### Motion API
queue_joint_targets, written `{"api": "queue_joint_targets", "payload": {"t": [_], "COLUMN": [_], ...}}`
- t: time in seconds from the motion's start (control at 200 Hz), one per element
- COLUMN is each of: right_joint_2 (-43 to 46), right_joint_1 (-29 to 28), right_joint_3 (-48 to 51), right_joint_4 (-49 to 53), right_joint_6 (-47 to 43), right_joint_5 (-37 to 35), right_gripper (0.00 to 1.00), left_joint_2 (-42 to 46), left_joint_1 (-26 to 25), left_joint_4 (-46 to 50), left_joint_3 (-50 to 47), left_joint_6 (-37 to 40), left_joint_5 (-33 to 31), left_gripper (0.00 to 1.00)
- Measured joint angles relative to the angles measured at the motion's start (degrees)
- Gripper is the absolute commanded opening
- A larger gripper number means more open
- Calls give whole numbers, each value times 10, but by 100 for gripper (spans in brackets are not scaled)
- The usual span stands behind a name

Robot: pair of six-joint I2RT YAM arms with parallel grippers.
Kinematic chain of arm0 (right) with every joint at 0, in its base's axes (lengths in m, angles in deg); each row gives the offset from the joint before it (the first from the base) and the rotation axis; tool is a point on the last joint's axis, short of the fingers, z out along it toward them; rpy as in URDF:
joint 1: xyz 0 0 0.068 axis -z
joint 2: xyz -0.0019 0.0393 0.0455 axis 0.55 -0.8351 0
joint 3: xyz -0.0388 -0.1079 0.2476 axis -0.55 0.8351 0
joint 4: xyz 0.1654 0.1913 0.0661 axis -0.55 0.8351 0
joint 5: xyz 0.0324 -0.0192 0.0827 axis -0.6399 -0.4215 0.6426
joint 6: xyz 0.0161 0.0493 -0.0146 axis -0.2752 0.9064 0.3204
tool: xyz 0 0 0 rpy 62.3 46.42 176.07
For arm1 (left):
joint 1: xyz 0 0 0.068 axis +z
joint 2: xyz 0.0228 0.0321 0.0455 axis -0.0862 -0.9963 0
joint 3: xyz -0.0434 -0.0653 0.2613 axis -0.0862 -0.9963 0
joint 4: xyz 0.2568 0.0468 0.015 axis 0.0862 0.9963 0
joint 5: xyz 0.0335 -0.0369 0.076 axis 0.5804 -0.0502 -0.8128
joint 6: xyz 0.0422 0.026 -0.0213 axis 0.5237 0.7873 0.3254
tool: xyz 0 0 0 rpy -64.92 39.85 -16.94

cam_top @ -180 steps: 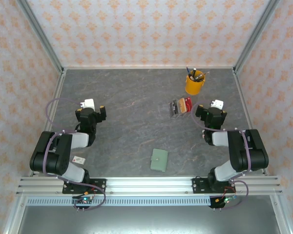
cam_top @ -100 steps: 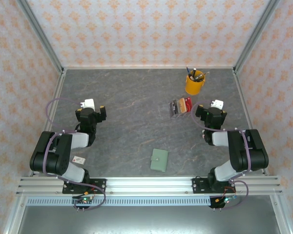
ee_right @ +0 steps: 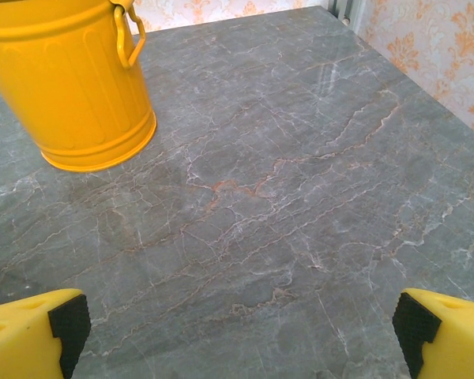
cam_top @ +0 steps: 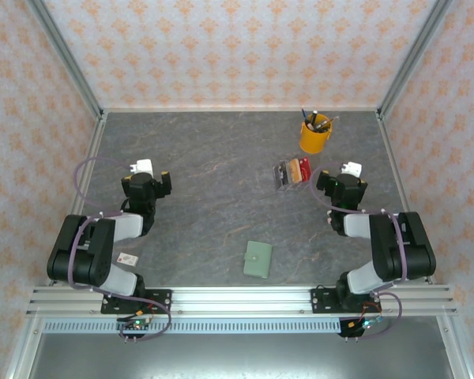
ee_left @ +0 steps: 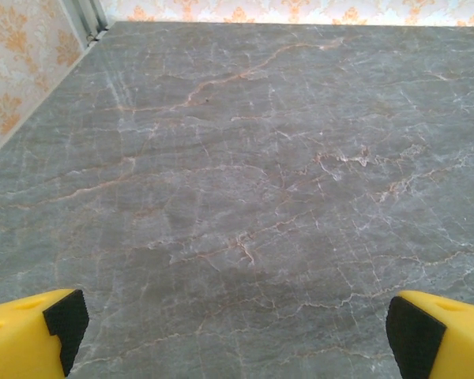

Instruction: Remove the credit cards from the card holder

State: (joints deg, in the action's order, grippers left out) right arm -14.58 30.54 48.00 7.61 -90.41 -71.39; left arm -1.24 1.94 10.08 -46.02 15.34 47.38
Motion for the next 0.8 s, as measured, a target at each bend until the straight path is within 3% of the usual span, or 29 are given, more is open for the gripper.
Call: {"api": "queue_joint_targets", "payload": {"t": [0.19,0.39,0.586,0.801], "right_joint_2": [112,212,194,143], "right_joint_1": [0,0,0,-2], "right_joint_3": [-44,-158,-304,-382], "right_joint_4": [137,342,569,708], "right_joint_6": [43,151,231,262], "right_joint_5": [-44,-71,-48,70], "right_gripper": [100,100,100,100], "left_joint_2": [85,120,84,70], "left_joint_1": [0,-4,-61,-158], "left_joint_4": [210,421,601,661], "left_joint_3": [117,242,345,352], "left_joint_6": [-47,-148,-216,-286], "left_joint_5": [-5,45,108,186], "left_gripper": [100,100,100,100]}}
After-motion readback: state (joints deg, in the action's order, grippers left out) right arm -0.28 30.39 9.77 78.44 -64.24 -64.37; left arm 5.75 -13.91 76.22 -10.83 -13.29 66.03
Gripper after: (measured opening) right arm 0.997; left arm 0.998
